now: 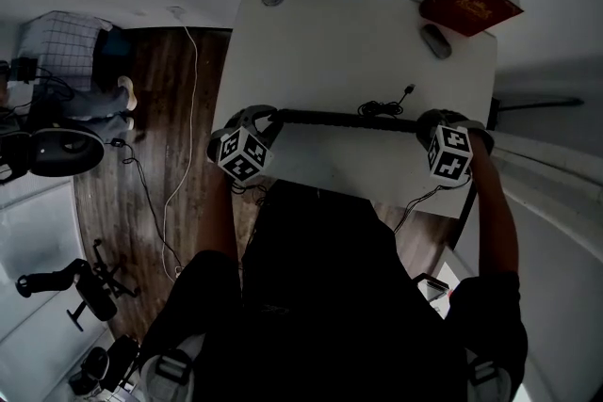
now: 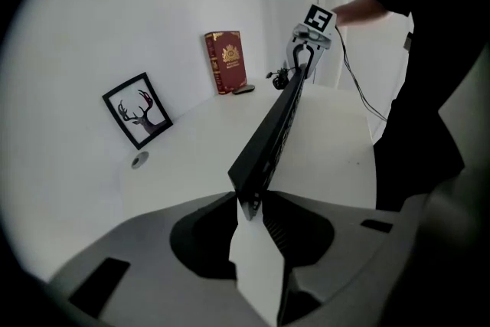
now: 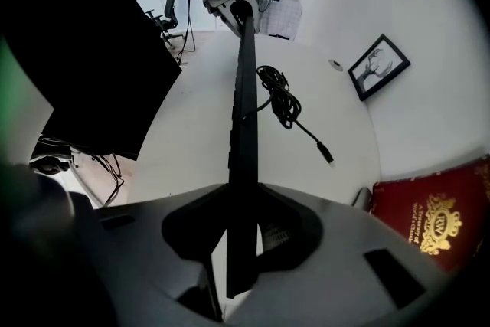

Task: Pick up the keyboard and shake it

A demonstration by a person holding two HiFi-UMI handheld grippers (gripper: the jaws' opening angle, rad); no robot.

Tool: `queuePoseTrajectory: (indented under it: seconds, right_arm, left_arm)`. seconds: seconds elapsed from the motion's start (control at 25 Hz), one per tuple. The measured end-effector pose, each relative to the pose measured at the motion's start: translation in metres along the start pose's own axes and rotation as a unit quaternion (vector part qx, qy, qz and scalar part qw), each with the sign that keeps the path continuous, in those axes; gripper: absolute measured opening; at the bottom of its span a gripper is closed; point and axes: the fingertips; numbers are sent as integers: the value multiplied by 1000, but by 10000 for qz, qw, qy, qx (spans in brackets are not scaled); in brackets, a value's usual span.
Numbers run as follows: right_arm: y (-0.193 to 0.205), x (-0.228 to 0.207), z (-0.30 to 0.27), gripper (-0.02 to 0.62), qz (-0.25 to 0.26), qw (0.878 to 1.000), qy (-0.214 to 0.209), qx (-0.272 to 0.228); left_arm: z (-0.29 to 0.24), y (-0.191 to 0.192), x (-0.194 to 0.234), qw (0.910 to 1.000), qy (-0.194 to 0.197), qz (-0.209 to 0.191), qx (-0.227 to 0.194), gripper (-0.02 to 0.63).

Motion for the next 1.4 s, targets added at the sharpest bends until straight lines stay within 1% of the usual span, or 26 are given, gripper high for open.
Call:
queuePoseTrajectory:
  seconds: [0.12, 0.2, 0.24, 0.36, 0.44, 0.52, 0.64, 0.72, 0.84, 0.96, 1.04, 1.16, 1.24, 1.32, 1.4]
  right_arm:
    - [0, -3, 0, 103, 28, 9999, -103, 63]
    - [0, -4, 0, 103, 41, 9999, -116, 84]
    - [0, -4, 1, 103, 31, 9999, -113, 79]
    - [0, -4, 1, 103, -83, 9999, -145, 22]
    - [-2, -1, -2, 103, -204, 9994, -277, -2]
    - [-3, 0, -8, 103, -197, 9992, -341, 10]
    - [-3, 1, -12, 98, -167, 9996, -206, -8]
    - [-1, 1, -13, 97, -183, 9998, -60, 19]
    - [4, -4, -9, 95, -127, 9995, 257, 139]
    - [3, -14, 9, 95, -2, 9974, 678, 228]
    - [-1, -24, 29, 95, 66, 9947, 997, 238]
    - [-6, -39, 62, 95, 128, 9872, 1572, 221]
    - [-10, -43, 83, 95, 142, 9808, 1937, 151]
    - [-13, -46, 102, 95, 135, 9725, 2324, 86]
    - [-14, -49, 122, 95, 123, 9616, 2740, 103]
  left_arm:
    - [1, -1, 1, 9969, -157, -598, 492, 118]
    - [2, -6, 1, 9932, -251, -939, 635, 132]
    - [2, -9, 1, 9924, -281, -1012, 640, 144]
    - [0, -14, 1, 9927, -312, -1005, 582, 152]
    - [-1, -14, 3, 9946, -315, -857, 484, 147]
    - [-3, -14, 7, 9961, -380, -673, 426, 140]
    - [-6, -14, 8, 9953, -580, -538, 561, 130]
    - [-6, -15, 6, 9952, -620, -482, 592, 126]
    - [-2, -22, 6, 9944, -801, -478, 506, 124]
    - [12, -32, 14, 9912, -1184, -431, 418, 124]
    - [24, -43, 26, 9874, -1491, -407, 337, 124]
    - [46, -66, 47, 9796, -1963, -377, 188, 126]
    - [64, -80, 58, 9728, -2288, -341, 128, 127]
    - [82, -95, 67, 9655, -2582, -316, 92, 130]
    - [100, -109, 75, 9582, -2837, -360, 59, 132]
Point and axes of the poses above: the fingertips, and each gripper's own axes: z backward along the fingers, x to its left, y out of its underside, and after that the axes turned 5 degrees about -y, right-handed
